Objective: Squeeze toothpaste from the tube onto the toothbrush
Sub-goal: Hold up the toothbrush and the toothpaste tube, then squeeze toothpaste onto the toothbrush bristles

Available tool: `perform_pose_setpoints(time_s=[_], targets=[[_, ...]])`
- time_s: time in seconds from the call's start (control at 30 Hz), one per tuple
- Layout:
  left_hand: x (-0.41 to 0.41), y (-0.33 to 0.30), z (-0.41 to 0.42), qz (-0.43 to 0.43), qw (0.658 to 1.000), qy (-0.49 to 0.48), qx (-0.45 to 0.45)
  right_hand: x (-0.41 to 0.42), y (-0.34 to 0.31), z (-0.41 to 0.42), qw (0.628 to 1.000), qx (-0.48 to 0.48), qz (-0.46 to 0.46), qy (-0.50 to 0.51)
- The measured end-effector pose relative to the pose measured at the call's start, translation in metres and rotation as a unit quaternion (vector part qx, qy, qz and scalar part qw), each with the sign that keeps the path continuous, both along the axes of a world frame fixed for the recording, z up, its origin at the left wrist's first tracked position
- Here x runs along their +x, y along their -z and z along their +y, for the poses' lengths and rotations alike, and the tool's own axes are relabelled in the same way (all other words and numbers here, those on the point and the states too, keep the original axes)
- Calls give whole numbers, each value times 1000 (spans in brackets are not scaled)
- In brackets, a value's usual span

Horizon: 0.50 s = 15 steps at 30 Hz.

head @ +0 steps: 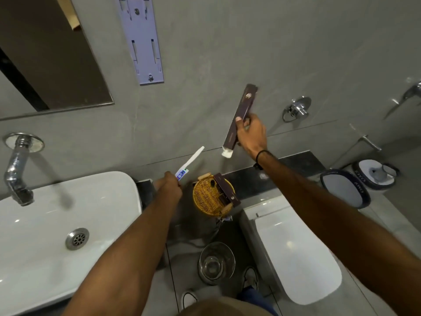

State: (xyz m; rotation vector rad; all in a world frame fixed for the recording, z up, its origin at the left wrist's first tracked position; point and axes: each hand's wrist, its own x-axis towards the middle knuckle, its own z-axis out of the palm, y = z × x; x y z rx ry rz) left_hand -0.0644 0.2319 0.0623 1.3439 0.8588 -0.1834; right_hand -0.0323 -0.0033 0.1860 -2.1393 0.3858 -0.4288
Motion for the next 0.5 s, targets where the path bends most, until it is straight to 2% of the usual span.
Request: perform_pose_setpoints(time_s=[0.07, 0.1, 0.17, 0.27, 0.4, 0.5], targets=[[7, 5, 3, 20, 998, -45, 27, -6, 15, -8, 984, -80, 134, -91], [9, 4, 1, 39, 995, -89, -3, -13, 24, -9, 964, -108, 199, -137], [12, 3, -1, 34, 994, -100, -7, -29, 45, -9, 918, -189, 283, -201], [12, 8, -3, 16, 998, -58, 35, -53, 75, -3, 846, -315, 352, -248], [9, 20, -16, 17, 997, -27, 71, -80, 112, -2, 797, -357, 404, -273], [0, 33, -26, 27, 998, -1, 65, -97, 135, -3, 762, -371, 450, -282]])
